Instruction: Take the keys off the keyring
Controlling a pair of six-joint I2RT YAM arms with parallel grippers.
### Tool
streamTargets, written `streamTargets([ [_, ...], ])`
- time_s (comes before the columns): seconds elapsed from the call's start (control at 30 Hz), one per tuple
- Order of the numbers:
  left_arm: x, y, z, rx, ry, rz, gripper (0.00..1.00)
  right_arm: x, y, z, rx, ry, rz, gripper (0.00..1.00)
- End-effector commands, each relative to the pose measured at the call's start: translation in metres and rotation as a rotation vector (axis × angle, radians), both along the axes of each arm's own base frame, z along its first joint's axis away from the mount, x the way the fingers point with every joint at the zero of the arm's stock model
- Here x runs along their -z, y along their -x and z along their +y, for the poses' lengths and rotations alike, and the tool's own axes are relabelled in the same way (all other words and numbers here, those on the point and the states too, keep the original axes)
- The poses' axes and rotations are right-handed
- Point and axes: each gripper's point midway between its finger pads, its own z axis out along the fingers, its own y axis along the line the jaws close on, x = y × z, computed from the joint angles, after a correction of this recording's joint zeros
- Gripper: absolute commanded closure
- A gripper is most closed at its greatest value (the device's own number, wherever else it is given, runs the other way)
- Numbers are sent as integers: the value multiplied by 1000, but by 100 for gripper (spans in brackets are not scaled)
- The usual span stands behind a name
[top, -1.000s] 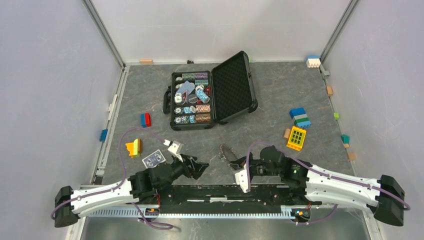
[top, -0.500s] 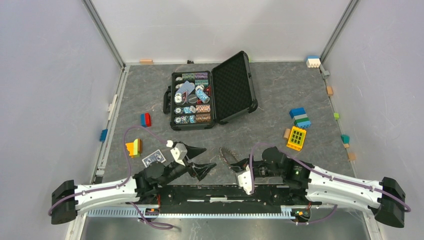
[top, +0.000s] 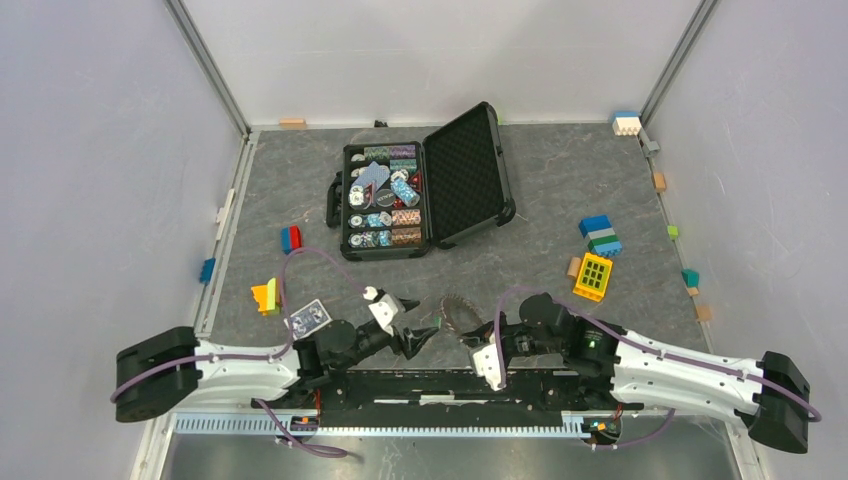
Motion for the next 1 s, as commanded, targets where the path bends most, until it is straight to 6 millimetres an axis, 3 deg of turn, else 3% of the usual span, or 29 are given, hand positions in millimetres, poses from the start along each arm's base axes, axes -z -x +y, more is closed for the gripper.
streamTargets([
  [0.0, 39, 8, 18, -4, -65, -8, 24, -27, 2, 5, -23, -45, -23, 100],
  [0.33, 63, 14, -3, 51, -240, -114, 25, -35, 1, 5, -21, -61, -40, 100],
  [0.5, 62, 10, -9, -12, -212, -166, 25, -36, 1, 6, -25, -56, -36, 100],
  [0.73, 60, 18, -44, -25, -228, -233, 25, -36, 2, 7, -29, -57, -32, 100],
  [0.97, 59, 12, -32, -109, -246, -243, 26, -36, 2, 8, -31, -62, -28, 100],
])
